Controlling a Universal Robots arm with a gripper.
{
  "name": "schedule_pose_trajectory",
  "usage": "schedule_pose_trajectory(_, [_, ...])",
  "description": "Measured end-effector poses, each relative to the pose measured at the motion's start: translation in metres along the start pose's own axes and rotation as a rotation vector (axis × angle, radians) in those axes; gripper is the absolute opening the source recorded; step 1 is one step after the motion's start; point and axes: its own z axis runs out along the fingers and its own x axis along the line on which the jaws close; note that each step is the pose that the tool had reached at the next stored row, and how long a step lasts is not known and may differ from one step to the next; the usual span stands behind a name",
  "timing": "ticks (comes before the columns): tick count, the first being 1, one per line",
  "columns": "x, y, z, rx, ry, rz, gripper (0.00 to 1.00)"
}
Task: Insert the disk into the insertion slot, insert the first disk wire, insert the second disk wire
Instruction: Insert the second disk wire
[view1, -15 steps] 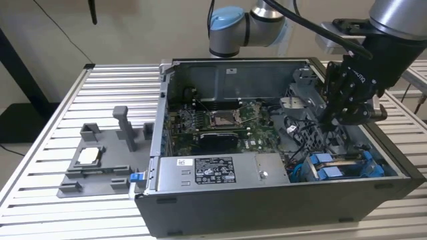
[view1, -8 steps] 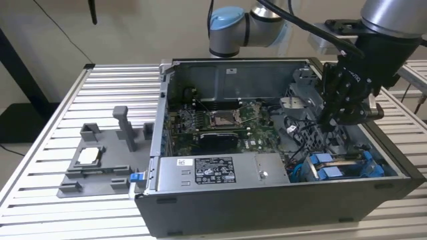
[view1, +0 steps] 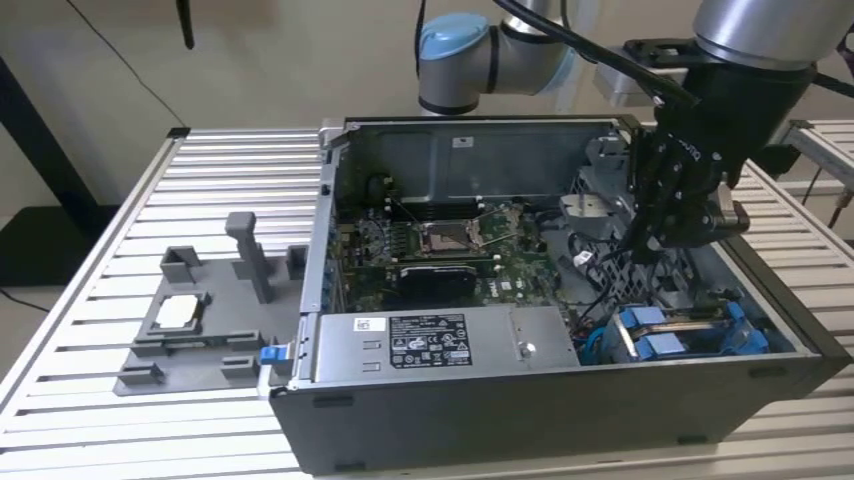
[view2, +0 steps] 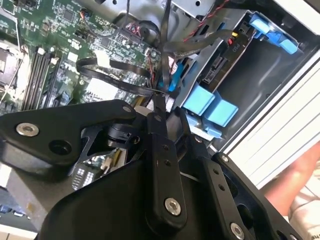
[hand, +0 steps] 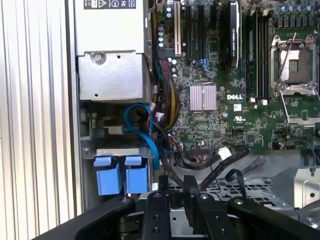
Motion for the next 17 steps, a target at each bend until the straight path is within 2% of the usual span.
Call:
schedule_pose_trajectory(9, [-0.0004, 0.0004, 0.0, 0.0004, 0.0015, -0.001, 0.27])
schedule_pose_trajectory(10, [-0.0004, 0.0004, 0.0, 0.0006, 0.0016, -0.001, 0.25])
schedule_pose_trajectory(11, [-0.0004, 0.0004, 0.0, 0.0007, 0.0016, -0.001, 0.18])
schedule_pose_trajectory(13, [-0.0004, 0.0004, 0.0001, 0.0009, 0.0016, -0.001, 0.18])
schedule_pose_trajectory(14, [-0.0004, 0.0004, 0.0, 0.0009, 0.0016, -0.001, 0.12])
schedule_pose_trajectory(17, [-0.0004, 0.0004, 0.0001, 0.0009, 0.0016, -0.001, 0.12])
